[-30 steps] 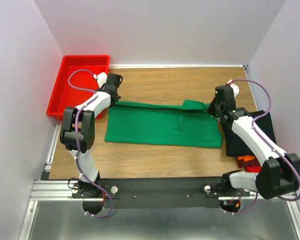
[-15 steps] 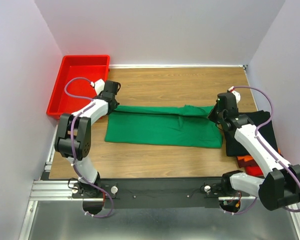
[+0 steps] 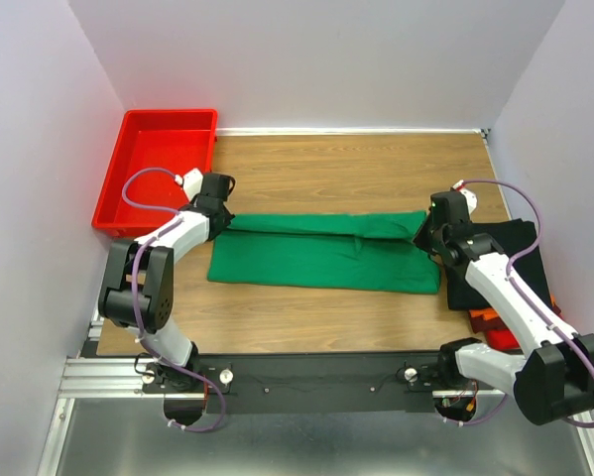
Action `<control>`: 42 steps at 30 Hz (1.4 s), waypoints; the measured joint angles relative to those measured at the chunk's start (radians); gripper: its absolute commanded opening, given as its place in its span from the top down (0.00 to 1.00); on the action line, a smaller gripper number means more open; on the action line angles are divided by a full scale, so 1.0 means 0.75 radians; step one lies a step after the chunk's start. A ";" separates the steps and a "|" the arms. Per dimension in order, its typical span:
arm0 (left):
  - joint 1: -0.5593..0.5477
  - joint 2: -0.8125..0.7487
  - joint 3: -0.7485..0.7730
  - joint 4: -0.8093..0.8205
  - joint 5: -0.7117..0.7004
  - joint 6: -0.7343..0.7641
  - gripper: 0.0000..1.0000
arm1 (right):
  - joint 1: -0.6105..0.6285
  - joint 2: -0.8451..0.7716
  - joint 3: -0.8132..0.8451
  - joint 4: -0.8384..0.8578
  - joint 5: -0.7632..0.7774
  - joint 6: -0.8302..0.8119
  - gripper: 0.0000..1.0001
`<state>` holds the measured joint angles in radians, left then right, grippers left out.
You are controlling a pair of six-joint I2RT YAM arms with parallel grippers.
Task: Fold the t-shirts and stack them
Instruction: Fold the tshirt
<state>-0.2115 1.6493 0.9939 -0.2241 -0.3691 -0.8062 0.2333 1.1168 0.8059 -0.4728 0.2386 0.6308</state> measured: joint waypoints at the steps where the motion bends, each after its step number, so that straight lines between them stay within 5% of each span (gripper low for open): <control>1: 0.000 -0.006 -0.013 0.004 0.005 -0.004 1.00 | 0.000 0.000 -0.004 -0.002 0.000 0.002 1.00; 23: -0.007 -0.148 -0.203 0.102 0.046 -0.024 1.00 | 0.000 -0.040 -0.086 -0.042 -0.001 0.042 0.99; 27: -0.007 -0.158 -0.240 0.122 0.062 -0.026 0.77 | 0.000 -0.042 -0.099 -0.044 -0.003 0.052 0.77; 29: -0.008 -0.172 -0.257 0.130 0.066 -0.028 0.66 | 0.000 -0.052 -0.110 -0.048 -0.012 0.062 0.59; 31: -0.008 -0.209 -0.278 0.138 0.068 -0.031 0.65 | 0.000 -0.072 -0.120 -0.053 -0.024 0.063 0.47; 42: -0.009 -0.355 -0.293 0.187 0.086 -0.027 0.70 | 0.000 -0.086 -0.103 -0.053 -0.074 0.049 0.44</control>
<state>-0.2180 1.3830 0.7742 -0.0837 -0.3046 -0.8268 0.2333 1.0519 0.7288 -0.5125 0.1833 0.6674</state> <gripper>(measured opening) 0.326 0.566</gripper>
